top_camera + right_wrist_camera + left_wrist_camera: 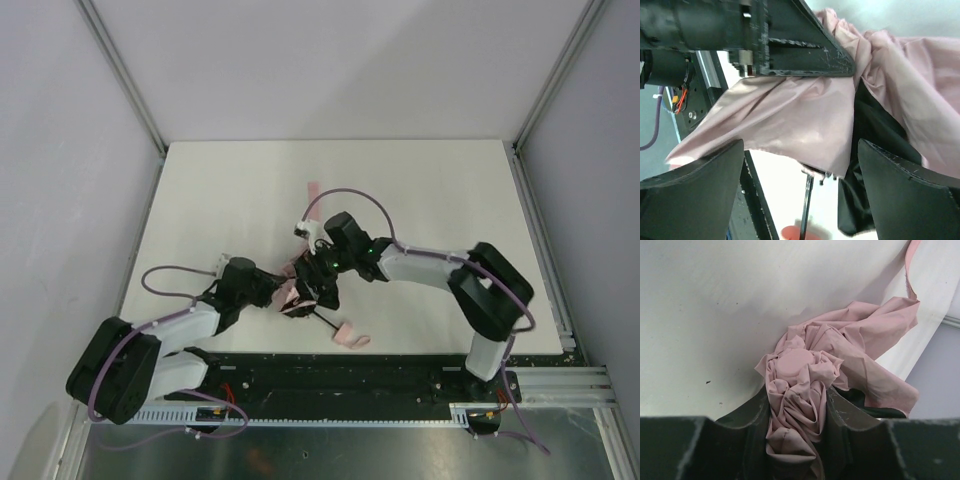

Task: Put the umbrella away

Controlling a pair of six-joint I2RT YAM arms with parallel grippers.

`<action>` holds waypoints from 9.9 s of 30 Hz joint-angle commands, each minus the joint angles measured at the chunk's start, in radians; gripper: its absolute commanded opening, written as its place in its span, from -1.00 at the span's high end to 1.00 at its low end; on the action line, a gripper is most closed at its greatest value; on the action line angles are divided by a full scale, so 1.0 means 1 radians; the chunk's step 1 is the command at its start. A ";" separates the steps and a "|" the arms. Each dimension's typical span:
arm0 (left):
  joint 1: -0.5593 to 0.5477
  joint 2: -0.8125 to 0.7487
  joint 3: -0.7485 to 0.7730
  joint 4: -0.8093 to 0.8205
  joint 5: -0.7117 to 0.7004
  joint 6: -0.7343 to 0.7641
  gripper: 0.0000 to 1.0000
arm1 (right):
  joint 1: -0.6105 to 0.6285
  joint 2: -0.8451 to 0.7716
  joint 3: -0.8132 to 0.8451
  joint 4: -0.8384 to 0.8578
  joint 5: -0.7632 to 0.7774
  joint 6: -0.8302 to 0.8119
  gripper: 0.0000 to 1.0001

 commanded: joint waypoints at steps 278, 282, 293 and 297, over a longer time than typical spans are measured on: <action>0.141 0.032 0.140 -0.220 0.118 0.239 0.01 | 0.231 0.200 0.040 0.113 0.795 -0.196 0.84; 0.139 0.056 0.148 -0.224 0.135 0.245 -0.42 | 0.153 0.160 0.016 0.145 0.545 -0.102 0.99; 0.113 0.105 0.154 -0.223 0.173 0.226 -0.72 | -0.031 0.192 0.001 0.411 -0.061 0.339 1.00; 0.100 0.122 0.159 -0.222 0.180 0.213 -0.73 | -0.061 0.255 -0.012 0.666 -0.177 0.618 1.00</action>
